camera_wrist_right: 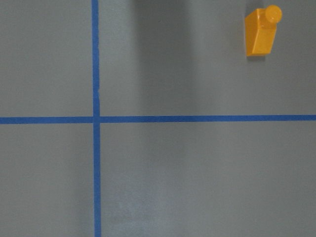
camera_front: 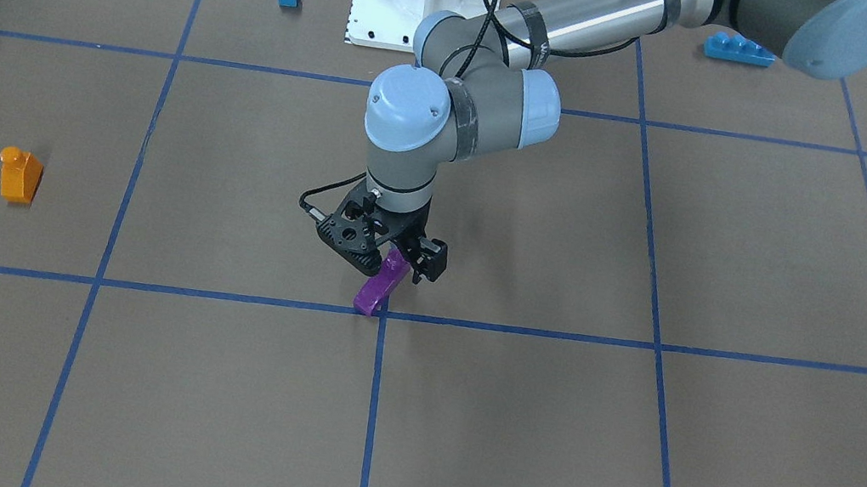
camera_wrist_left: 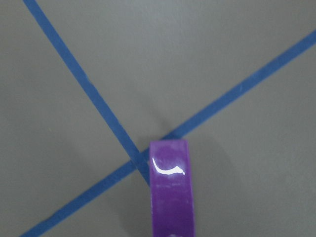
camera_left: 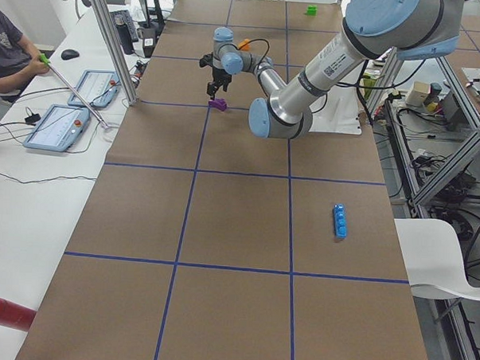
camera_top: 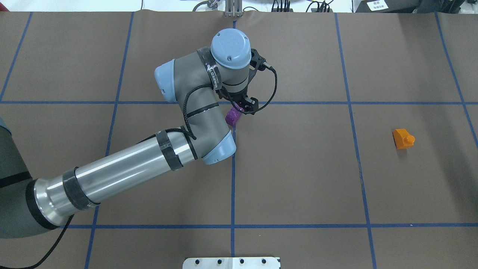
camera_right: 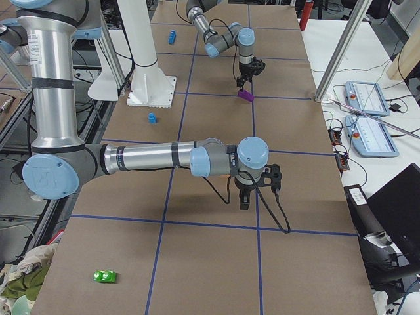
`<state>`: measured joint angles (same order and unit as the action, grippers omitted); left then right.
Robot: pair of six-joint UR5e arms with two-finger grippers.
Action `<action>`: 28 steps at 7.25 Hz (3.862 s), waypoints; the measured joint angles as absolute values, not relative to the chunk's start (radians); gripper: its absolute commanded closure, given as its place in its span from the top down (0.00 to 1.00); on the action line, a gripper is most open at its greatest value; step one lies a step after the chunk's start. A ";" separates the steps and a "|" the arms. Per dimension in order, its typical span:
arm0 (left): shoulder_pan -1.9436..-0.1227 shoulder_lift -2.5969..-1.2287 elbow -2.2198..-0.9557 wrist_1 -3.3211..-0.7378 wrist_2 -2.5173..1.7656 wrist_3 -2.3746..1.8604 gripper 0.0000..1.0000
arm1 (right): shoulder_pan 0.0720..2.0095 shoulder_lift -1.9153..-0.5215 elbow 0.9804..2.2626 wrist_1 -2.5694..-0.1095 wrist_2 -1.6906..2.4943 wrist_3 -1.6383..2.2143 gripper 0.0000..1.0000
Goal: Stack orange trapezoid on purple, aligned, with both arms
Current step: 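Release the purple block with the left gripper while the right gripper reaches the orange block, then grasp the orange trapezoid block with the right gripper while the left gripper withdraws, then carry the orange block with the right gripper above the purple block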
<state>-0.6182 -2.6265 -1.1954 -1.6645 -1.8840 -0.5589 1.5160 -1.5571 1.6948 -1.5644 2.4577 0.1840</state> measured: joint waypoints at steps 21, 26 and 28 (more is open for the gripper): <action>-0.805 -2.373 -1.785 -1.179 -1.994 -0.375 1.00 | 0.909 -1.588 1.658 -1.023 2.162 0.884 0.00; -0.923 -2.262 -1.814 -1.160 -2.005 -0.237 1.00 | 0.948 -1.252 1.674 -1.352 2.250 1.015 0.00; -1.034 -2.169 -1.809 -1.166 -2.061 -0.052 1.00 | 0.897 -1.043 1.631 -1.504 2.242 1.154 0.00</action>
